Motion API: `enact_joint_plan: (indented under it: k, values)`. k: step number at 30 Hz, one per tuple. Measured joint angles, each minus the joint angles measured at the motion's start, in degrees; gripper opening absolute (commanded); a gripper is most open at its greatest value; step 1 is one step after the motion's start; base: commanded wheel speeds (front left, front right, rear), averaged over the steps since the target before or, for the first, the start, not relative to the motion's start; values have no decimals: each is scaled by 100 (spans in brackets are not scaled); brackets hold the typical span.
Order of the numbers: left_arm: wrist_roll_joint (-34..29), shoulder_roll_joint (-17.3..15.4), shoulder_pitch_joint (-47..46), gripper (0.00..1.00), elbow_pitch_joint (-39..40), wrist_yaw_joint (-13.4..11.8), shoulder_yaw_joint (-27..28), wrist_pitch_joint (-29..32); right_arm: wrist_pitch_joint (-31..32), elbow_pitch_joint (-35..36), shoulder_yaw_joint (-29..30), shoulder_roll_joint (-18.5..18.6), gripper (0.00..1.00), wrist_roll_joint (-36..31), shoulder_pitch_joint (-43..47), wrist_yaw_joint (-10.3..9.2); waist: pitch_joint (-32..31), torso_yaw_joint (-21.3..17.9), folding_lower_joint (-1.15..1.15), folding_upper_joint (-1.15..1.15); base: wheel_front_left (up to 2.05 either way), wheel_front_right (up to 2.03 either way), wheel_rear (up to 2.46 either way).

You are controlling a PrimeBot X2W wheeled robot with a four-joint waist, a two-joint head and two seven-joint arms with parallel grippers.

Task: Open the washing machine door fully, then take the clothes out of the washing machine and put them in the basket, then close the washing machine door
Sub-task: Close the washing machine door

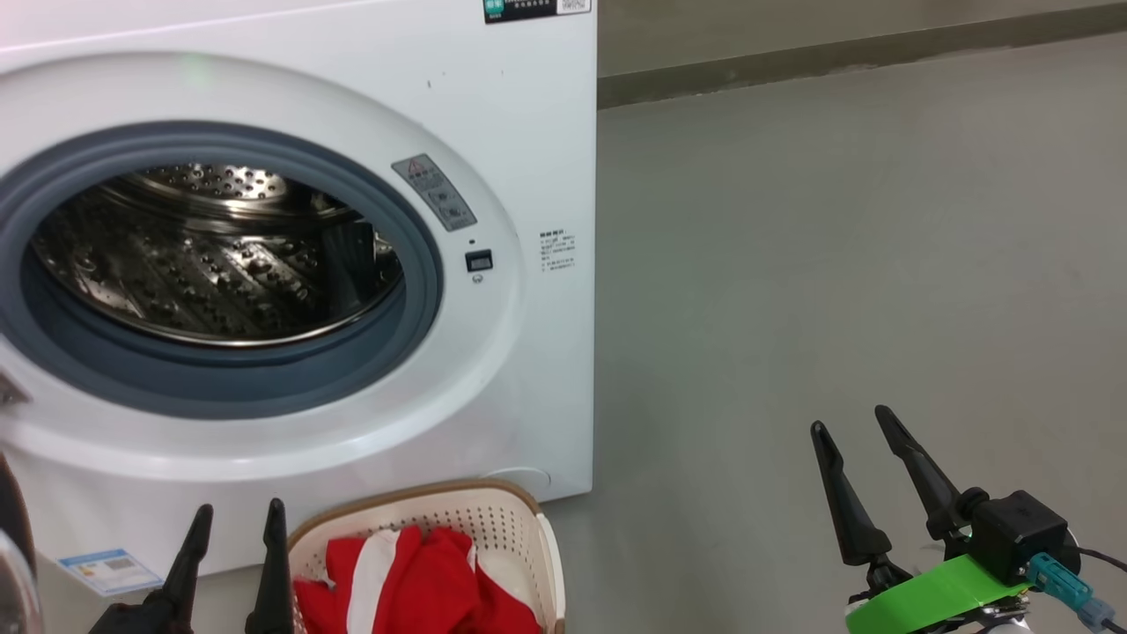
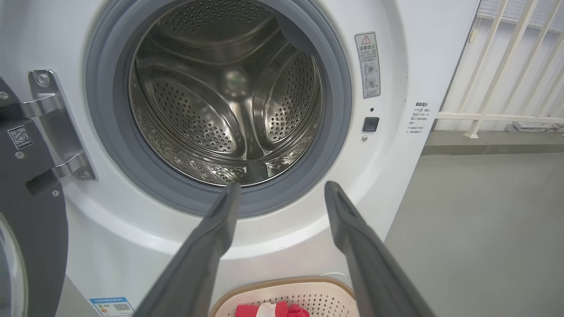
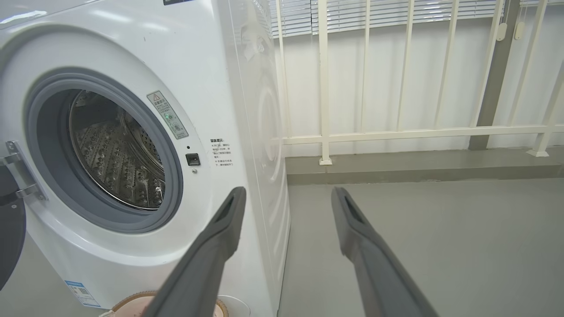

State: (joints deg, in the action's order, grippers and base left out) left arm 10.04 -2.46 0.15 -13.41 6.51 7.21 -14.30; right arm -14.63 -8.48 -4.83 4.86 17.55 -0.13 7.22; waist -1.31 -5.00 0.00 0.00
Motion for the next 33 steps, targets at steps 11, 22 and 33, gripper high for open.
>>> enact_joint_plan:
  k: [11,22,33]
  values:
    - [2,1,0,100,32,0,-9,0,0,-54,-7,25,100,9,-3,0,20,-9,0,0,-179,179,0]
    - [49,1,0,100,86,-54,-4,0,0,-66,-9,22,100,11,-3,0,43,62,0,0,-50,50,0]
    - [62,2,1,100,240,-266,-108,0,0,-66,-33,24,100,15,-3,0,39,327,0,0,0,0,0]
